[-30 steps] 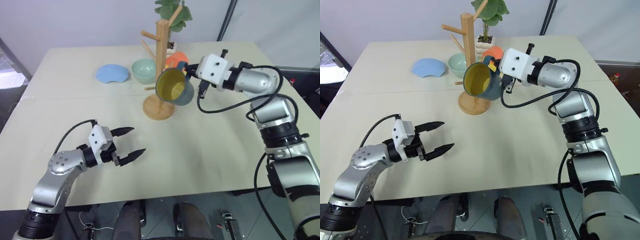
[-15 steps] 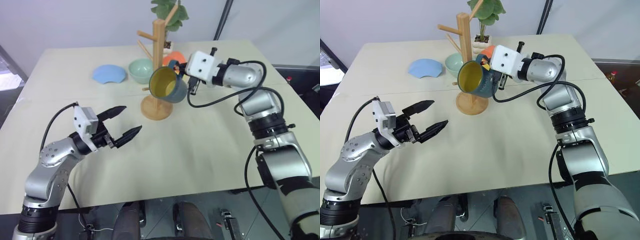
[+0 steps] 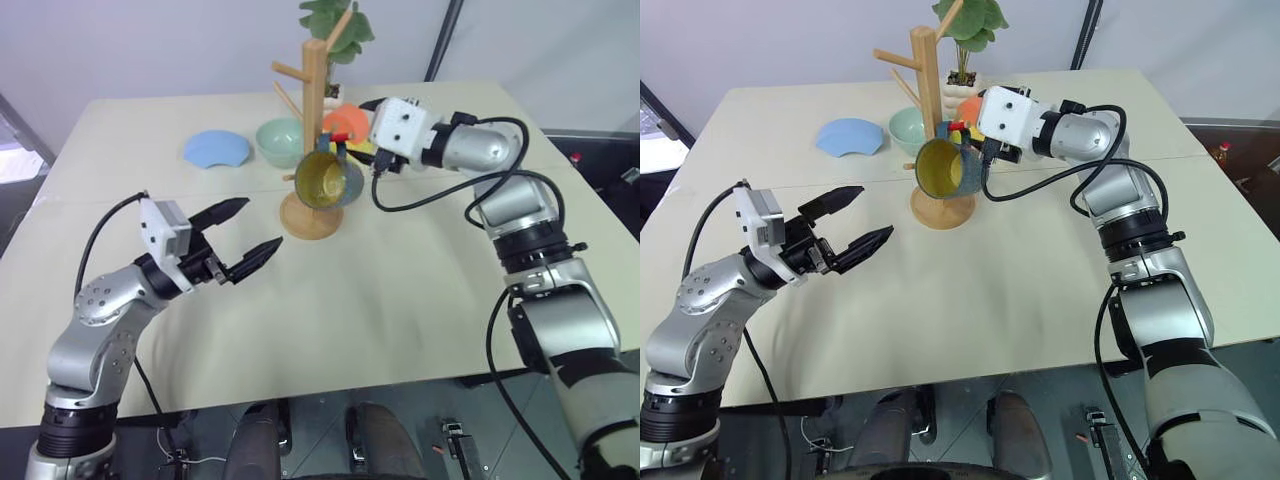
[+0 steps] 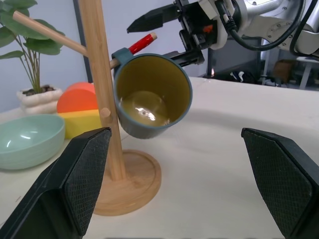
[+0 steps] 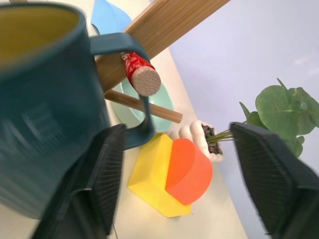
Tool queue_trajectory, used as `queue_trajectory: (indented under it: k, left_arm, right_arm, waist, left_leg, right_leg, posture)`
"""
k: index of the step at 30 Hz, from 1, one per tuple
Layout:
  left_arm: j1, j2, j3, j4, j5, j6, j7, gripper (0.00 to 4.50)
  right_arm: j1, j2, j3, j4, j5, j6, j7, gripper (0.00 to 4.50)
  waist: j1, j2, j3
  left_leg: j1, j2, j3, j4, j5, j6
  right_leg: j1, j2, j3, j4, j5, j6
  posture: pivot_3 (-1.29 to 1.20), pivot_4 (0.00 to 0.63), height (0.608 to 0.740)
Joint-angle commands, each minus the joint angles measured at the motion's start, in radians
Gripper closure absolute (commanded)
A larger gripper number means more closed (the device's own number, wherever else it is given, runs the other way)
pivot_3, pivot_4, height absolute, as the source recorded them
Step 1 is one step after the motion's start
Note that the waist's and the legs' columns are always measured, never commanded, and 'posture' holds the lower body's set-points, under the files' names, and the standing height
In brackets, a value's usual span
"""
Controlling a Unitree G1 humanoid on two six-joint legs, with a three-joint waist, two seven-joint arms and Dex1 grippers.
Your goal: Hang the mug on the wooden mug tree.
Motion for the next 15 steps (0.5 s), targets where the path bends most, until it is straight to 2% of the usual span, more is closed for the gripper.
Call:
queue_trajectory:
  k: [1,4,8,11,15]
  left_arm:
    - [-0.011,-0.011,0.017,-0.015,0.007,-0.013,0.033,0.0]
    - [0.008,-0.028,0.033,0.014,0.039,-0.015,0.09,0.0]
    - [0.031,-0.076,0.069,0.095,0.11,-0.041,0.208,0.0]
    - [0.045,-0.113,0.093,0.177,0.178,-0.076,0.295,0.0]
    - [0.071,-0.165,0.132,0.264,0.237,-0.105,0.41,0.0]
  right_arm:
    - [0.027,-0.053,-0.129,-0.109,0.092,0.049,-0.005,1.09]
    - [0.134,-0.075,-0.239,-0.18,0.207,0.131,0.006,1.09]
    - [0.336,-0.022,-0.385,-0.268,0.384,0.259,-0.028,1.09]
    - [0.482,0.032,-0.428,-0.295,0.448,0.292,-0.055,1.09]
    - [0.647,0.122,-0.425,-0.281,0.459,0.255,-0.102,1.09]
  waist:
    - [0.001,0.0,0.0]
    - [0.006,-0.001,0.0]
    - [0.006,-0.001,-0.001]
    - [0.0,-0.001,-0.001]
    - [-0.002,-0.001,-0.001]
  left_leg:
    - [0.0,0.0,0.0,0.0,0.0,0.0]
    - [0.0,0.0,0.0,0.0,0.0,0.0]
    - [0.001,0.0,0.0,0.0,0.0,0.0]
    - [0.002,0.0,0.0,0.0,0.0,0.001]
    - [0.005,0.001,-0.001,0.0,0.0,0.001]
  right_leg:
    - [0.0,0.0,0.0,0.0,0.0,0.0]
    - [0.001,0.0,0.0,0.0,0.0,0.0]
    - [0.002,0.0,0.0,-0.001,0.0,0.0]
    - [0.002,0.0,0.0,0.0,0.0,0.001]
    - [0.004,0.001,0.0,0.001,0.001,0.002]
  posture:
    - [0.0,0.15,0.74]
    - [0.0,0.15,0.74]
    - [0.0,0.15,0.74]
    - [0.0,0.15,0.74]
    - [0.0,0.15,0.74]
